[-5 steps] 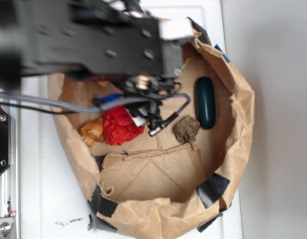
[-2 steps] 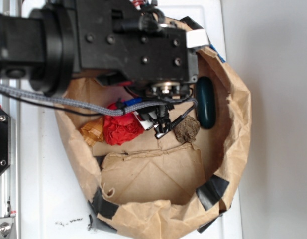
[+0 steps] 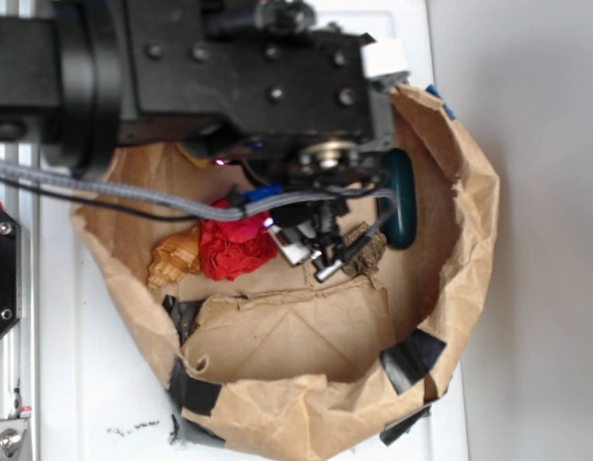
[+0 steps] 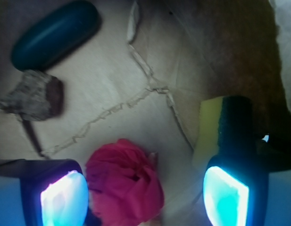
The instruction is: Grab the green sponge.
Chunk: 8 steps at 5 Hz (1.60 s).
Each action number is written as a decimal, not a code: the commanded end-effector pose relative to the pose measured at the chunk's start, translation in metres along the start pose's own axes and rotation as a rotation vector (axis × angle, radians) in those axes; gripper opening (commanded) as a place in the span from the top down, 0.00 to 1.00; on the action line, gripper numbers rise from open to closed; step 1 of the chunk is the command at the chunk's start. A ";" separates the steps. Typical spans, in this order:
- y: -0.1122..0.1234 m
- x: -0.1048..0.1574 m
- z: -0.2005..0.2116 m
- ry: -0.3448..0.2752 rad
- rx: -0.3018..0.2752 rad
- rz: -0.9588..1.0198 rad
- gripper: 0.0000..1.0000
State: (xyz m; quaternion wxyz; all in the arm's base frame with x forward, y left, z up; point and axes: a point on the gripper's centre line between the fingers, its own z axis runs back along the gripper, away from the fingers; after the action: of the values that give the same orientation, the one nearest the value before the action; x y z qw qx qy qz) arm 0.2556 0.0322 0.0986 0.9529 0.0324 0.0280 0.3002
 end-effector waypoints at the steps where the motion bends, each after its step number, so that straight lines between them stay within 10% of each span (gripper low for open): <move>1: -0.021 0.000 0.022 -0.065 -0.043 0.044 0.00; 8: 0.017 0.016 -0.013 -0.093 0.013 0.067 0.00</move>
State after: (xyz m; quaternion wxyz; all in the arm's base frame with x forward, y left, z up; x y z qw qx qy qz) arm 0.2557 0.0469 0.0727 0.9464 0.0566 0.0107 0.3179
